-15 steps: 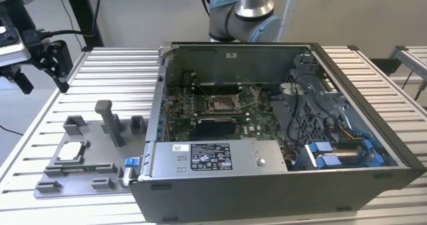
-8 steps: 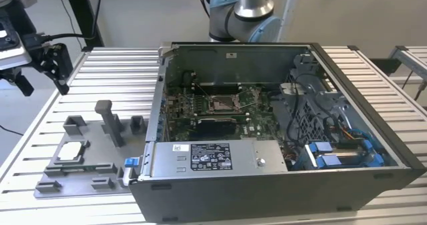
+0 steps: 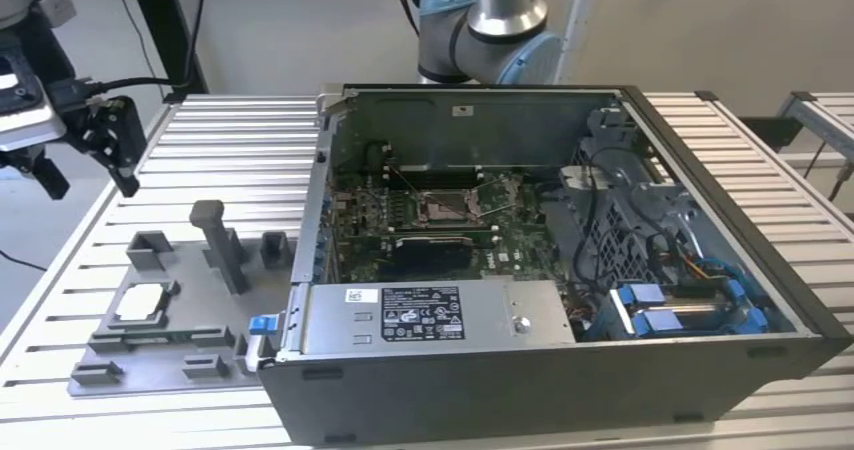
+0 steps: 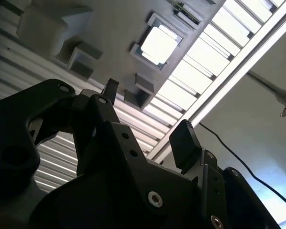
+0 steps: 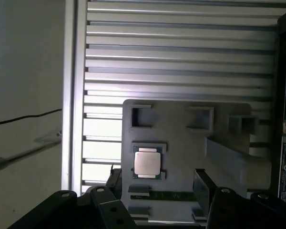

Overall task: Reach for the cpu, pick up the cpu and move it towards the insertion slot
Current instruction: 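Pick up the cpu and move it towards the insertion slot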

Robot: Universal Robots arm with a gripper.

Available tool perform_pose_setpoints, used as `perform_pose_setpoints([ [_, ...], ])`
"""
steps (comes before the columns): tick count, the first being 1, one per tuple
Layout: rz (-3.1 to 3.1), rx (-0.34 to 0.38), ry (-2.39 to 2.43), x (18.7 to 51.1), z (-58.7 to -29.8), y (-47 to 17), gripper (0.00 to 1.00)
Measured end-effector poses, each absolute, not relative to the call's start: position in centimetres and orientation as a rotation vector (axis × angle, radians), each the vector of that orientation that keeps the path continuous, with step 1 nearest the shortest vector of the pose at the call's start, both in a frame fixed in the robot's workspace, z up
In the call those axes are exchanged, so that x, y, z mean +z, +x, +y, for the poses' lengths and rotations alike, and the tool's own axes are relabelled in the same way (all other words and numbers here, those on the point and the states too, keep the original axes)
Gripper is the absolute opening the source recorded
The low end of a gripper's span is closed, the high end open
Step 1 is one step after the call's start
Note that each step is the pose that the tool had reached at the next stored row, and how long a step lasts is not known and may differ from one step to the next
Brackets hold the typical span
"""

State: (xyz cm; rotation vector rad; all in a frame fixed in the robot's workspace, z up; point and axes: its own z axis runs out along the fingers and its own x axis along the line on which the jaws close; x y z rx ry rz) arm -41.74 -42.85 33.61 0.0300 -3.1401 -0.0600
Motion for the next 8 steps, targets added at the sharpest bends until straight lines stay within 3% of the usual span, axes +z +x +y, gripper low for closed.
perform_pose_setpoints([
  [8,-3.140,-0.060,0.030,32.4,-42.9,-42.0,1.00],
])
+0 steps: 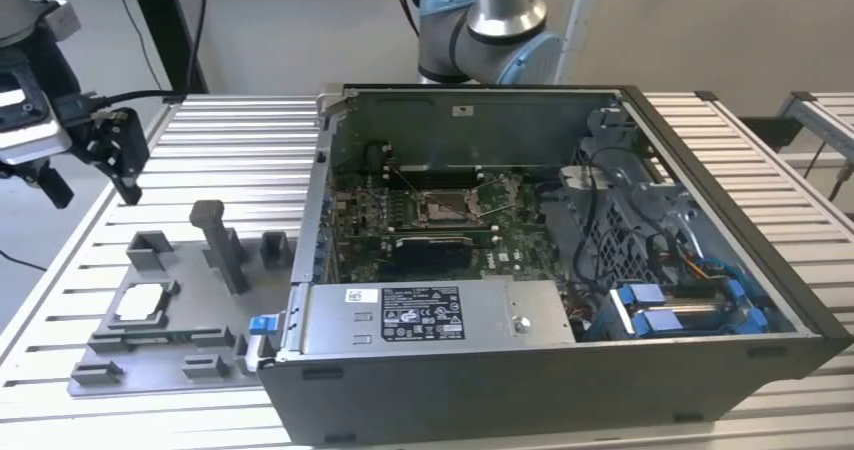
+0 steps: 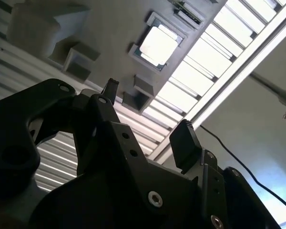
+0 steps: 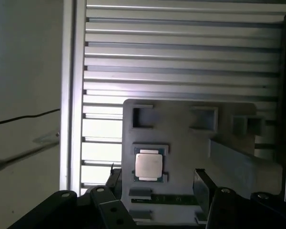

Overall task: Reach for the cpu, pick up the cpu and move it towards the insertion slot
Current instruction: 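Pick up the cpu and move it towards the insertion slot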

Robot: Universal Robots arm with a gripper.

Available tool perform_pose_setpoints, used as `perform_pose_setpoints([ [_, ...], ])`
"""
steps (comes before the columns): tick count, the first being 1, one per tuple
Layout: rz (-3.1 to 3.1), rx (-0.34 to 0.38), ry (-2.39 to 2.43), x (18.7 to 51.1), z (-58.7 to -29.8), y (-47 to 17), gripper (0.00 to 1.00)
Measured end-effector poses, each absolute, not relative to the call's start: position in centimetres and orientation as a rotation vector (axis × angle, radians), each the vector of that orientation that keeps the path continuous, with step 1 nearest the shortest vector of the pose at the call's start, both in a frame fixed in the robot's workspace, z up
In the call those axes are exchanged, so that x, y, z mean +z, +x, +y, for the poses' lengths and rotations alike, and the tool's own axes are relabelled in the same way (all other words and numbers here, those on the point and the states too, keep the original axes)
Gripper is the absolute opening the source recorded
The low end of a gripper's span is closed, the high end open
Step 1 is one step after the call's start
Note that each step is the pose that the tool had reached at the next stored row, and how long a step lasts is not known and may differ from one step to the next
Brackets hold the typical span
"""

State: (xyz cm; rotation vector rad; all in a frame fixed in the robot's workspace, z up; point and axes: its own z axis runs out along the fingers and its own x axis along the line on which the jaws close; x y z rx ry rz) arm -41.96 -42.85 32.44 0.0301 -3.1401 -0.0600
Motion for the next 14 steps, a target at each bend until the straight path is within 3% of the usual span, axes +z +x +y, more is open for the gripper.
perform_pose_setpoints([
  [14,-3.140,-0.060,0.030,30.2,-42.9,-42.2,1.00],
])
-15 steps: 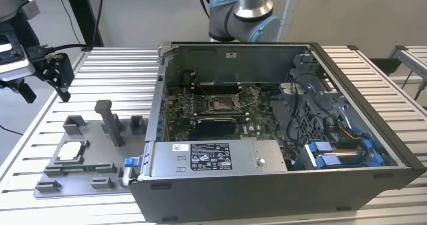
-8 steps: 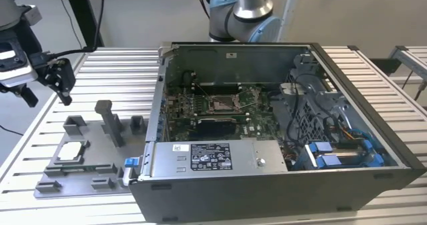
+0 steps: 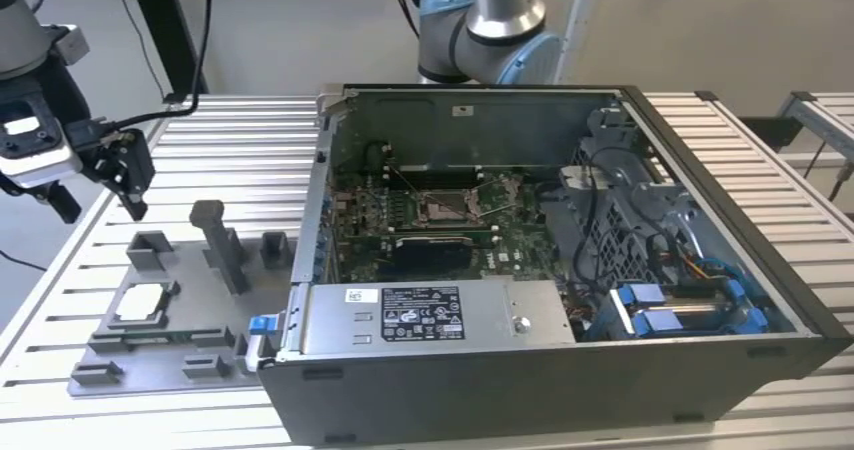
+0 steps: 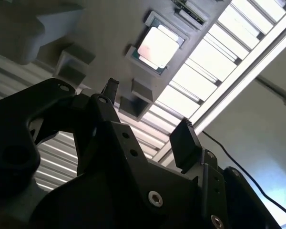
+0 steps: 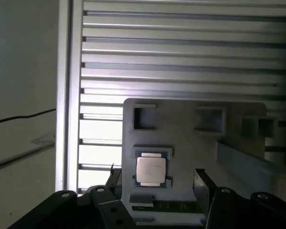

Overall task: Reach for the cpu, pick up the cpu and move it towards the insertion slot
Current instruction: 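Pick up the cpu and move it towards the insertion slot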

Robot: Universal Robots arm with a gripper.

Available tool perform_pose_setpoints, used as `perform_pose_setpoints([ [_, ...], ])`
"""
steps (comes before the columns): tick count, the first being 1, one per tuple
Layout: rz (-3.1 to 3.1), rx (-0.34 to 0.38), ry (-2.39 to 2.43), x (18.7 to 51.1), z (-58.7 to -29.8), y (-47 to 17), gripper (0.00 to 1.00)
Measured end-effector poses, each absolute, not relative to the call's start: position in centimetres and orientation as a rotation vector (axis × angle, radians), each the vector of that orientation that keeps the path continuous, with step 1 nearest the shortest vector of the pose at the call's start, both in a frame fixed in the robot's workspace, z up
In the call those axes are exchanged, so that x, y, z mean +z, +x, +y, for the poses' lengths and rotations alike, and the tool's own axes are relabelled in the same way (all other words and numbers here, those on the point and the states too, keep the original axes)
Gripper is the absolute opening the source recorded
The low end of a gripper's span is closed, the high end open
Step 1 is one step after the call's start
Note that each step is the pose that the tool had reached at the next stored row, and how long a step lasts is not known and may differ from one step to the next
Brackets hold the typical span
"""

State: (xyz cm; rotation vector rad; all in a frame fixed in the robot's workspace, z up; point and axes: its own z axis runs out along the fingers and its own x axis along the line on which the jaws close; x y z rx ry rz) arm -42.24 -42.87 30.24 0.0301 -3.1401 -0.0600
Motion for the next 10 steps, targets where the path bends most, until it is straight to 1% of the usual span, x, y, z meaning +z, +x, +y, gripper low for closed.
perform_pose_setpoints([
  [10,-3.140,-0.060,0.030,28.7,-43.3,-42.3,1.00],
])
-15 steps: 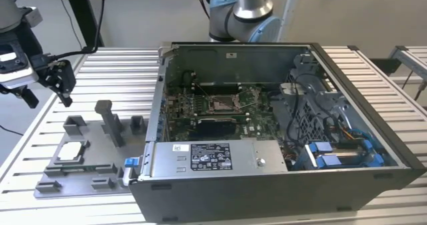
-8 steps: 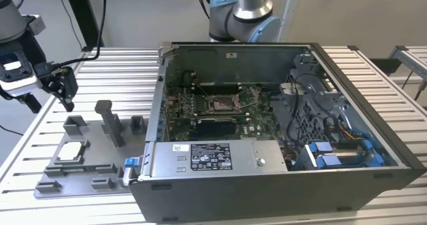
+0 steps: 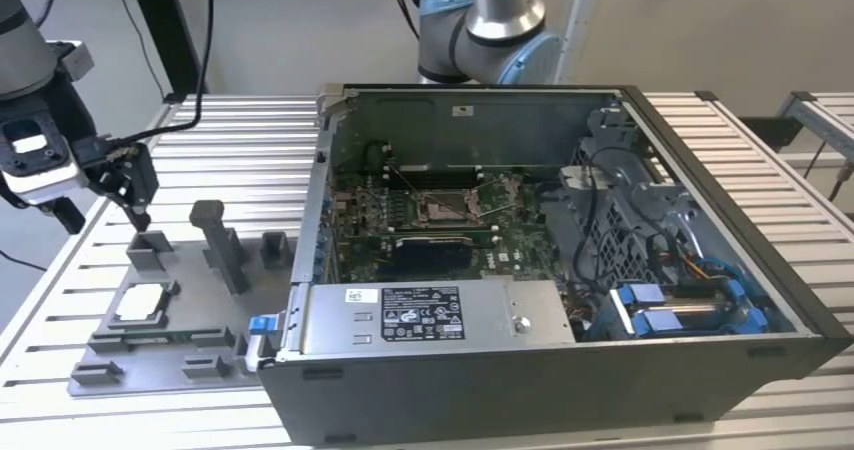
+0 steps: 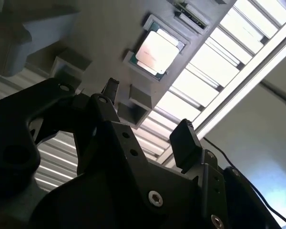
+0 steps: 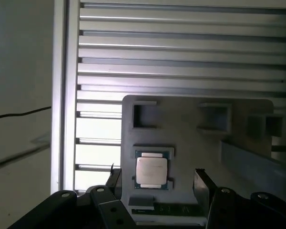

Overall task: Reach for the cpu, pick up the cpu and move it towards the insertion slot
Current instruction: 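Pick up the cpu and move it towards the insertion slot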

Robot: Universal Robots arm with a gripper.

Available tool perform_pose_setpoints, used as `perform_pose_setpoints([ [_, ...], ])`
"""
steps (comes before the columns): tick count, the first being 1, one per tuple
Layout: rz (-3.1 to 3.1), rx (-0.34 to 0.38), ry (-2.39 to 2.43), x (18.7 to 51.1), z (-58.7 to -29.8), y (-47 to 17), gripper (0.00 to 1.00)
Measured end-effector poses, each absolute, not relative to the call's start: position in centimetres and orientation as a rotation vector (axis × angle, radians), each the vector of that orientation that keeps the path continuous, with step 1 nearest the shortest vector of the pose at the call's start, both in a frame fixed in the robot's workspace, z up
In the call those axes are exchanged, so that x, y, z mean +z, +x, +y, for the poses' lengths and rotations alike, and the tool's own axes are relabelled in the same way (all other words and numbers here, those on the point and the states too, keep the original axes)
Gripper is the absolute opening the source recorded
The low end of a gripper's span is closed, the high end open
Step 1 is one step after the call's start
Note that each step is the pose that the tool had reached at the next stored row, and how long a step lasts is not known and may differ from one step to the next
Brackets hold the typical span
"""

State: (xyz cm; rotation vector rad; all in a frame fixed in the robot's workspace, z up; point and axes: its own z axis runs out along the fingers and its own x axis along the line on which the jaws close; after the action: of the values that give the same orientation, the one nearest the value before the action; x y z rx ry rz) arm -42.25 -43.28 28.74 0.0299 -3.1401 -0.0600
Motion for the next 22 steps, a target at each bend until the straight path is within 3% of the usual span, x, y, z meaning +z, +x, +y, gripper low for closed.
perform_pose_setpoints([
  [22,-3.138,-0.060,0.030,25.6,-44.1,-42.3,1.00],
])
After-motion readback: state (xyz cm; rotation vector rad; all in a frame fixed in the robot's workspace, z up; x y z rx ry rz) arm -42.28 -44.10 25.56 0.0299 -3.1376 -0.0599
